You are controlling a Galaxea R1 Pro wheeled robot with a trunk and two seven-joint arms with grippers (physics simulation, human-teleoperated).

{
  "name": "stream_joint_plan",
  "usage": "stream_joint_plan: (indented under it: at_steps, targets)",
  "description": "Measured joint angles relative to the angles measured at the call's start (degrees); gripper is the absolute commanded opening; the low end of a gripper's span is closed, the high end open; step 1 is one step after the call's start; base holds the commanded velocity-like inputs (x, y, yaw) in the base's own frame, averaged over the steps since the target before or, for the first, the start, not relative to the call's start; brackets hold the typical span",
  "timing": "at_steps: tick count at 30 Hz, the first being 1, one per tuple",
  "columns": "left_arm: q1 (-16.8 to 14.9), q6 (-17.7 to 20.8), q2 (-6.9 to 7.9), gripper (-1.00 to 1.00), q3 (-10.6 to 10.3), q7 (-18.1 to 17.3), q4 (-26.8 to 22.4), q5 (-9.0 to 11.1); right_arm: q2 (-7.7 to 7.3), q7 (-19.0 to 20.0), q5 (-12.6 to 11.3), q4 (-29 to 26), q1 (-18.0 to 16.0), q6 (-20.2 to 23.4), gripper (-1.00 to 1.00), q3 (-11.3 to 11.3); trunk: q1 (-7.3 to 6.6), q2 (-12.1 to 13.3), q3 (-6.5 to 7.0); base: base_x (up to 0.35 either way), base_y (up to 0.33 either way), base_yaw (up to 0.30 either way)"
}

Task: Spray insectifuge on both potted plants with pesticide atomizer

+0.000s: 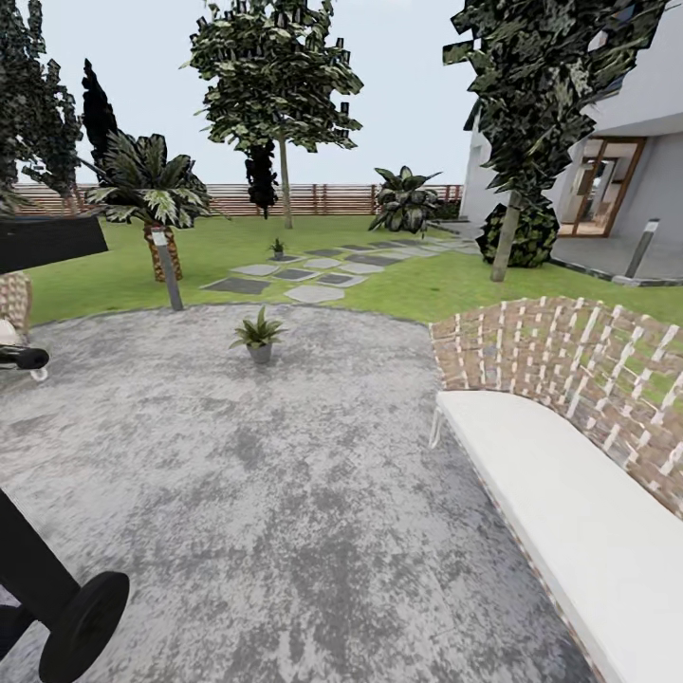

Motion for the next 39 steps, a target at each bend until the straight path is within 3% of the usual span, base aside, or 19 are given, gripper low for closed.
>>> stream_joint_plan:
  at_steps: [39]
  targets:
    - [0.0,0.0,-0.01,1.0,0.0,0.0,0.1,0.0,0.0,0.2,0.1,0.1,0.0,0.1,1.0,0.1,0.0,0.0,0.0,0.34,0.0,0.017]
